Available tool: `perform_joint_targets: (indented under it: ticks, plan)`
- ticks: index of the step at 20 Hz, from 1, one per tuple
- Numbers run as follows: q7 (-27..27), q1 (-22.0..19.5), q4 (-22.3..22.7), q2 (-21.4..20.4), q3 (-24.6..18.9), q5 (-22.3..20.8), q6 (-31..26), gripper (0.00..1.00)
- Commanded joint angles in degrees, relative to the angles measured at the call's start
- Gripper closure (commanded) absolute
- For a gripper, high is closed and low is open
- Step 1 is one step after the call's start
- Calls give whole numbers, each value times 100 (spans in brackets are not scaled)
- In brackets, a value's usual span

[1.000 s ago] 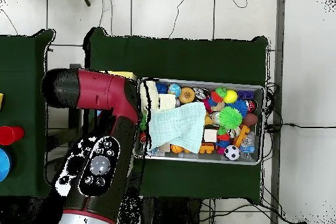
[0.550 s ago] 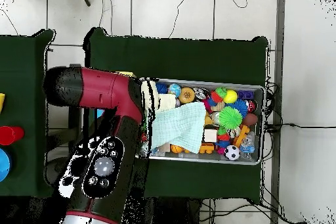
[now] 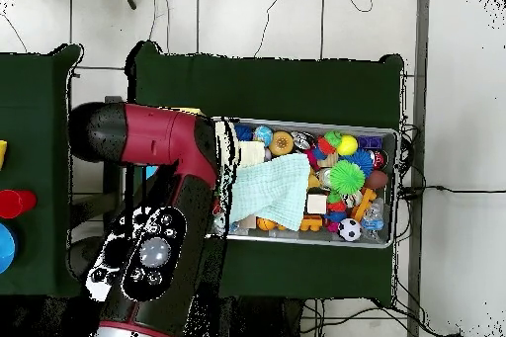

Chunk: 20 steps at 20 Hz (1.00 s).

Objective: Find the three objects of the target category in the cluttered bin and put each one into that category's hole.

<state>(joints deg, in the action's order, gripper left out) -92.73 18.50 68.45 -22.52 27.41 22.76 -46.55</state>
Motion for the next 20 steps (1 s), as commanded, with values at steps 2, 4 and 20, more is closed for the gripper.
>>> perform_joint_targets:
  ticks: [2,4,20]
  plan:
    - [-1086,-121,67,117,-182,-333,-746,100]
    - [-1031,-150,125,157,-243,-346,-489,100]
    - [-1106,-171,915,216,-680,-197,470,100]
